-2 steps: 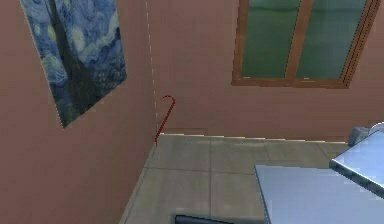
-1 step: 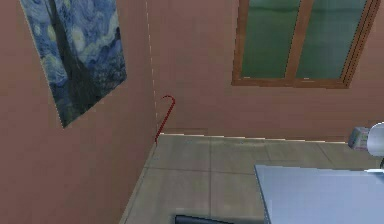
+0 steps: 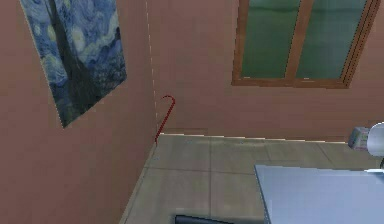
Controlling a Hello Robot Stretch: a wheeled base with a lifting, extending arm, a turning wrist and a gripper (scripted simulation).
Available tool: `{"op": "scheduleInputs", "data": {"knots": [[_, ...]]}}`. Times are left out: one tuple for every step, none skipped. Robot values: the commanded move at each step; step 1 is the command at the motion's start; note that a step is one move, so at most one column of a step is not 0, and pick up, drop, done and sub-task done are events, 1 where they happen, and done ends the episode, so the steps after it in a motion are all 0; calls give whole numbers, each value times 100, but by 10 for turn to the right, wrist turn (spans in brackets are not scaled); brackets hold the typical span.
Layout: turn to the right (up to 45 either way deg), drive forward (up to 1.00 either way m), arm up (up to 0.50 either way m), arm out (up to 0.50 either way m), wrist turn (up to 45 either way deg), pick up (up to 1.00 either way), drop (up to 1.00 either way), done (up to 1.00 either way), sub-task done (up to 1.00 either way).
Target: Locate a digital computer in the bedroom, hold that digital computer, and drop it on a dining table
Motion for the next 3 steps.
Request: {"op": "scheduleInputs", "data": {"knots": [[0, 0, -32, 0, 0, 0, 0, 0, 0], [0, 0, 0, 0, 0, 0, 100, 0, 0], [0, 0, 0, -10, 0, 0, 0, 0, 0]]}}
